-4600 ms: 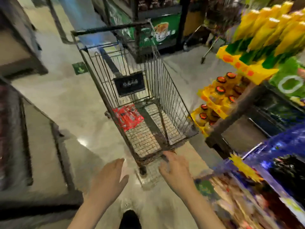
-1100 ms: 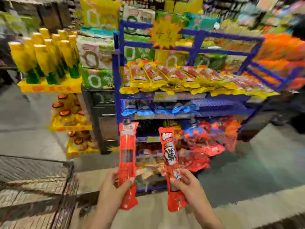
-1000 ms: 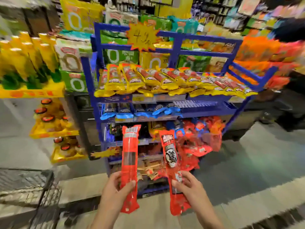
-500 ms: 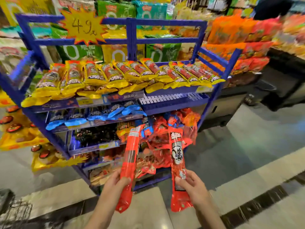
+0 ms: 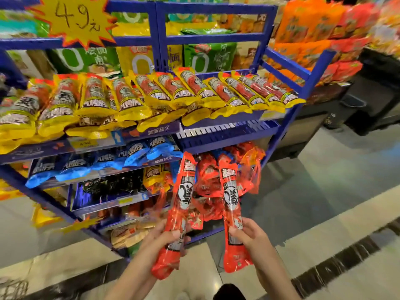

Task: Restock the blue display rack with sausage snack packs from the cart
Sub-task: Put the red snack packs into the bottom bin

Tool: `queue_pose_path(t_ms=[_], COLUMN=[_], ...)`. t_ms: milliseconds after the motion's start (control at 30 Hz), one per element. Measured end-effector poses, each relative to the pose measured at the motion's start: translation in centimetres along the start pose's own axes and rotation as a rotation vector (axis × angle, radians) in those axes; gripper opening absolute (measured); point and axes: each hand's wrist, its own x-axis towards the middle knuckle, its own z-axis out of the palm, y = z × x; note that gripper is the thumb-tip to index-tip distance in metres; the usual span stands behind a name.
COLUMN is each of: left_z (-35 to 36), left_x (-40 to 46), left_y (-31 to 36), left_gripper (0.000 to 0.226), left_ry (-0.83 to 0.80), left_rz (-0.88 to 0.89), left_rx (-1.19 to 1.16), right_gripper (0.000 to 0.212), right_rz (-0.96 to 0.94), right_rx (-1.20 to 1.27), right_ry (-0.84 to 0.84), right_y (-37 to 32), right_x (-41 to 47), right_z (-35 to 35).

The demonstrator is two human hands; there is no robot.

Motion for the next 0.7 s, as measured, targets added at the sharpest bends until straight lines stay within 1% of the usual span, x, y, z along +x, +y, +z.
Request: queue_pose_path(t_ms=[33, 100, 133, 167, 233, 300, 433, 500, 533, 567, 600, 633, 700], left_z=[0.3, 0.6, 1.0, 1.2, 1.9, 2.9, 5.5, 6.8, 7.5, 8.1, 8.7, 9.3, 9.9], left_x=[0.2, 1.1, 1.6, 2.2, 3.0, 3.4, 4.3, 5.0, 5.3, 5.6, 5.8, 6.0, 6.4], left_y=[0.1, -0.1, 0.0, -0.1, -0.3, -0.4, -0.7, -0.8, -0.7, -0.8, -0.9, -1.1, -2.1], left_gripper=[0.087, 0.078, 0.078, 0.085, 0.097, 0.105, 0.102, 0.096, 0.086, 0.075, 0.070, 0.073, 0.088], left_ry=[-0.014, 0.006, 0.026, 0.055, 0.118, 0.145, 0.214, 0.253, 0.268, 0.288, 0.302, 0.306, 0.336], left_rz=[-0.017, -0.053, -0.071, -0.082, -0.094, -0.084, -0.036, -0.002, 0.013, 0.027, 0.030, 0.037, 0.054], left_rx=[-0.029, -0.087, -0.093, -0.095, -0.118, -0.132, -0.033, 0.003, 0.003, 0.001, 0.006, 0.018, 0.050], right_gripper=[0.028, 0.035, 0.037, 0.036, 0.030, 0.019, 0.020, 0.024, 0.029, 0.038, 0.047, 0.054, 0.059], right_rz=[0.001, -0.004, -0.003, -0.003, -0.004, 0.004, 0.019, 0.026, 0.029, 0.034, 0.038, 0.042, 0.055], right_rx=[-0.012, -0.031, -0.032, -0.037, -0.068, -0.106, -0.176, -0.183, -0.175, -0.172, -0.188, -0.209, -0.228], right_ry=[-0.010, -0.030, -0.042, -0.057, -0.088, -0.118, -0.240, -0.304, -0.330, -0.356, -0.376, -0.392, -0.425], right_y=[-0.1, -0.6, -0.8, -0.9, -1.3, -1.6, -2.8, -3.5, -3.8, -4.1, -4.5, -4.7, -4.9], right_x=[0.5, 1.6, 2.2, 3.0, 4.4, 5.9, 8.5, 9.6, 10.1, 10.7, 11.2, 11.8, 12.7], right_z=[-0.1, -0.4, -0.7, -1.1, -2.0, -3.2, -6.0, -7.3, -7.9, -8.5, -9.1, -9.7, -10.8])
